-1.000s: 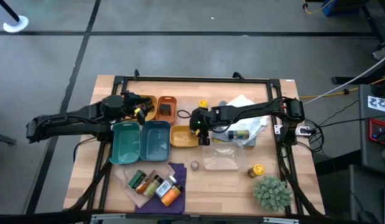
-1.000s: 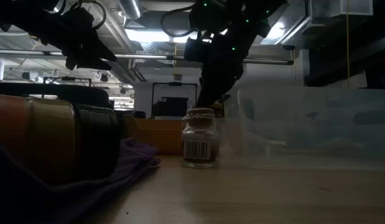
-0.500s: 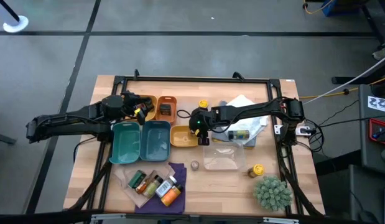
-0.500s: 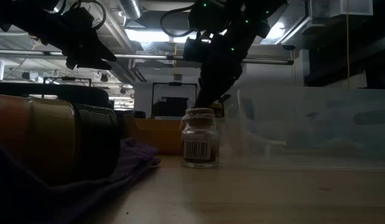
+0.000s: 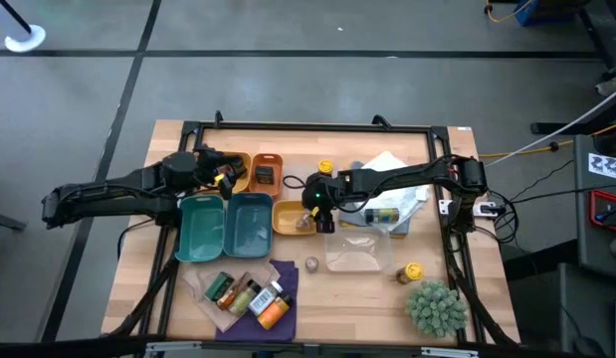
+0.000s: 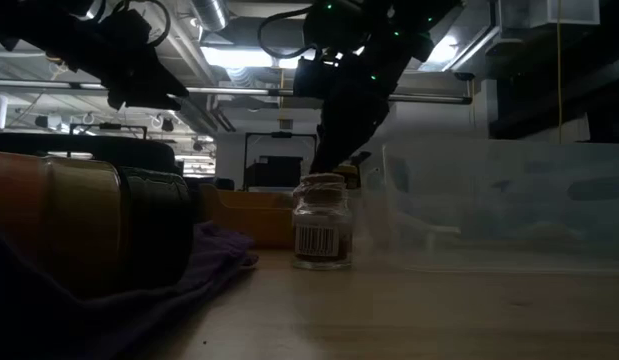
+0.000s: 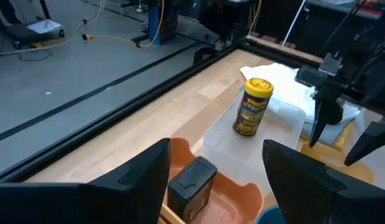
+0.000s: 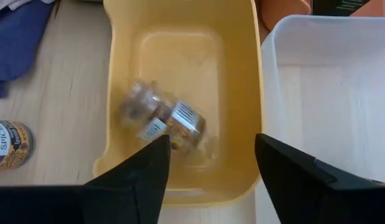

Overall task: Sort spices by type
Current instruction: Put the green spice can into the orange bin, then put the brown spice bottle into the bottom yellow bin

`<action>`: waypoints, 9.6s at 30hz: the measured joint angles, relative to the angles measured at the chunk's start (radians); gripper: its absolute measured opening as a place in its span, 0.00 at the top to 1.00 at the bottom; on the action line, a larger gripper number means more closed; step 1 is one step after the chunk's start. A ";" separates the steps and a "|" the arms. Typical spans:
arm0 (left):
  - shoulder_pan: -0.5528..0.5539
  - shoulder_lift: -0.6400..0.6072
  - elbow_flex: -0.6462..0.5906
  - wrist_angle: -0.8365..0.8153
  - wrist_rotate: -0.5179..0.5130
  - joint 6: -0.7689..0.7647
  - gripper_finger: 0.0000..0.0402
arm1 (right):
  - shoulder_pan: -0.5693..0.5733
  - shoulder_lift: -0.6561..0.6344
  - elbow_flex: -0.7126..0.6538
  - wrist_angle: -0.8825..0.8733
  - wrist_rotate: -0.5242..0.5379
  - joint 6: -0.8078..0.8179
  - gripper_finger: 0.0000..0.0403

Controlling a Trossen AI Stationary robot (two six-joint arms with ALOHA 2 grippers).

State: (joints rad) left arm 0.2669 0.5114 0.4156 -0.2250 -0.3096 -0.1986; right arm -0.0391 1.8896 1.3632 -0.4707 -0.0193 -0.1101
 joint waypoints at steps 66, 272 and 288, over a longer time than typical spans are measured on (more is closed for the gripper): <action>-0.929 0.863 0.580 -0.763 0.435 -1.290 0.41 | 0.002 -0.002 0.332 -0.493 0.000 -0.184 0.40; -0.177 0.465 -0.006 0.497 0.067 0.095 0.58 | 0.320 -0.013 0.276 -0.271 -0.070 -0.057 0.40; -0.304 0.465 -0.006 0.494 0.067 0.094 0.58 | 0.337 0.168 0.276 -0.209 -0.020 0.219 0.40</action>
State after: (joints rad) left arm -0.0374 0.9760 0.4099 0.2693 -0.2426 -0.1051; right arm 0.2982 2.0572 1.6394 -0.6801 -0.0396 0.1090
